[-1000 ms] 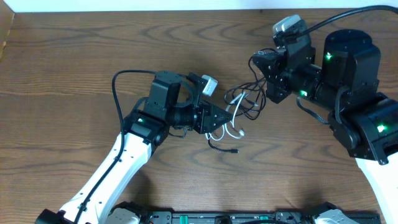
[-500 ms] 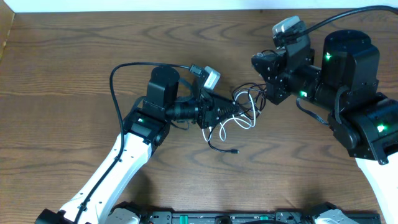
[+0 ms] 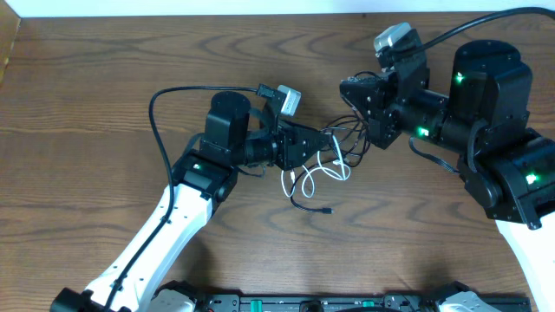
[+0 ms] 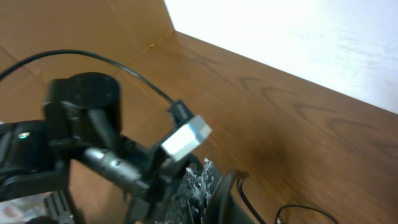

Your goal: Untangle cables

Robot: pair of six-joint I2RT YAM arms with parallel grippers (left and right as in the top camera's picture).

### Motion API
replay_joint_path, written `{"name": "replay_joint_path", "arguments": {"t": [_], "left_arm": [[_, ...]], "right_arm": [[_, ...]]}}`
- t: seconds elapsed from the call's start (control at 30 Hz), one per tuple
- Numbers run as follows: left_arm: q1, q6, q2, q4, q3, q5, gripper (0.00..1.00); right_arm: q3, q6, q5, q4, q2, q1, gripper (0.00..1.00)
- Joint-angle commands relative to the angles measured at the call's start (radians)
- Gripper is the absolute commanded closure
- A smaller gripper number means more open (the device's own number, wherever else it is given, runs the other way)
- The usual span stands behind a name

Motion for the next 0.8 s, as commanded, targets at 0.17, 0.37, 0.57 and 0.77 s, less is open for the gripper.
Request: {"name": "replay_joint_path", "arguments": {"t": [0.17,0.37,0.57,0.77], "left_arm": [[-0.009,-0.002,0.064,-0.023,0.013,-0.023,0.70],[-0.009,0.022,0.088,-0.233,0.013,-0.166,0.81],[-0.009,0.040,0.088,-0.494,0.013,-0.506,0.87],[-0.009,0.040,0.088,-0.632,0.013,-0.731,0.87]], "right_arm": [[0.006,0.011,-0.032,0.006,-0.008,-0.006,0.99],[0.006,0.052,0.202,-0.029,-0.008,-0.019,0.99],[0.006,0.084,0.275,-0.067,-0.008,-0.068,0.99],[0.006,0.098,0.275,-0.084,-0.008,-0.107,0.99]]}}
